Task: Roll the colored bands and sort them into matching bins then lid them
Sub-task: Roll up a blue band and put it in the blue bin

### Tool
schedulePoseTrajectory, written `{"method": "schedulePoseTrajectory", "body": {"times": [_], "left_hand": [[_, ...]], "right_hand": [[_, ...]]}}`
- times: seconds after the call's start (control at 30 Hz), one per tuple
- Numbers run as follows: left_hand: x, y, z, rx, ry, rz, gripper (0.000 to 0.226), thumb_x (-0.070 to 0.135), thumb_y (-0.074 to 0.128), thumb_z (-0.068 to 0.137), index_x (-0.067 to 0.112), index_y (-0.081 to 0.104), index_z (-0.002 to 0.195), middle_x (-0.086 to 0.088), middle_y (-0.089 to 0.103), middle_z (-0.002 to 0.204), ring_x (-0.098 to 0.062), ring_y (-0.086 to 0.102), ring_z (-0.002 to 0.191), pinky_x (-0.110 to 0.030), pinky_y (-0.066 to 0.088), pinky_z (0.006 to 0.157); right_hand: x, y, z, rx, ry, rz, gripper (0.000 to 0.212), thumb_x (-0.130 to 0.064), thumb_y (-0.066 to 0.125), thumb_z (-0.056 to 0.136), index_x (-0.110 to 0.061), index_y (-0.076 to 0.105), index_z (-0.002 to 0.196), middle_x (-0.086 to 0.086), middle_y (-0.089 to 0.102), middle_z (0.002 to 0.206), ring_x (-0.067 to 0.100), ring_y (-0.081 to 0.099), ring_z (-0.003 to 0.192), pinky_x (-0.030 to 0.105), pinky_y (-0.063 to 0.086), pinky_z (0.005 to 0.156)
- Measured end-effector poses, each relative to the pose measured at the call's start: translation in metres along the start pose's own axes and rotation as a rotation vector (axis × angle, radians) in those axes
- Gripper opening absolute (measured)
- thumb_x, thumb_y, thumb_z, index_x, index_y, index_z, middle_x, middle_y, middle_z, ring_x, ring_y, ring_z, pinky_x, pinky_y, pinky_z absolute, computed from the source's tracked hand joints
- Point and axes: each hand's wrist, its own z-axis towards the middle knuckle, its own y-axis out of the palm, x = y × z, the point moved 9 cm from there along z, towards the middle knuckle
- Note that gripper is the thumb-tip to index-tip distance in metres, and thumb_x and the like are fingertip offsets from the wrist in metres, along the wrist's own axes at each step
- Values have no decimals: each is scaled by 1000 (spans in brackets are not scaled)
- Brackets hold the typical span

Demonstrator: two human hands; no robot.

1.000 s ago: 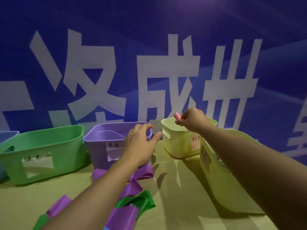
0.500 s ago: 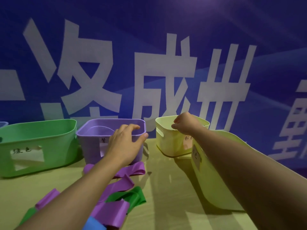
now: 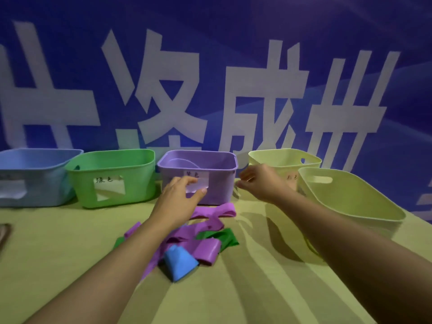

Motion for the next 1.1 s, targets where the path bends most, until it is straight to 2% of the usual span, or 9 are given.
{"method": "schedulePoseTrajectory", "body": {"times": [0.2,0.33,0.47,0.6,0.67,0.77,0.9,1.0,1.1], "left_hand": [[-39,3,-42,-143,-56,-37,28,37,76,91,20,73,114,3,71,113,-15,66,103,-34,52,96],[-44,2,-65,-226,-10,-108,10,31,75,92,23,79,97,11,76,91,-7,68,85,-36,55,87],[-51,-6,-76,-285,-4,-117,14,29,71,96,21,80,89,9,77,86,-10,70,87,-39,55,88],[-46,-7,-89,-365,22,-144,11,25,72,95,19,81,93,7,78,92,-11,70,92,-32,53,89],[-44,-9,-96,-390,38,-130,10,28,73,94,21,81,96,9,77,96,-6,69,94,-26,52,91],[-46,-14,-98,-388,47,-171,9,31,77,91,23,81,93,8,78,95,-10,70,95,-30,54,93],[-43,-25,-93,-338,51,-274,14,39,77,89,26,80,89,4,77,88,-8,68,82,-33,53,82],[-33,-36,-87,-260,67,-273,26,40,71,95,17,78,87,-3,75,85,-6,61,75,-34,51,76],[-29,-43,-85,-230,35,-248,55,68,64,87,14,71,78,-1,67,74,-10,57,70,-36,48,72]], "right_hand": [[-40,71,-45,-190,-79,28,30,-34,76,91,-16,75,115,0,76,108,13,69,92,28,54,83],[-63,98,-77,-260,-164,117,28,-41,81,85,-21,78,104,-10,74,91,5,64,79,31,56,81],[-81,114,-100,-318,-207,125,31,-45,81,83,-23,78,105,-9,73,95,10,63,84,31,53,79],[-86,131,-107,-350,-246,48,23,-41,83,82,-22,76,92,-11,61,80,14,58,78,38,52,74],[-82,131,-106,-336,-207,96,21,-38,83,83,-21,74,89,-7,66,86,15,61,79,38,53,76],[-80,122,-105,-304,-171,202,19,-35,77,90,-17,72,89,-3,71,85,9,61,72,32,52,71],[-87,107,-102,-247,-171,287,18,-35,70,96,-18,67,90,-1,72,85,12,64,74,31,51,68],[-90,96,-97,-172,-159,322,15,-36,66,98,-24,63,90,-8,68,82,-2,58,69,17,46,63],[-94,87,-92,-117,-124,386,17,-36,64,100,-28,59,86,-10,64,78,-1,54,66,11,42,58]]}}
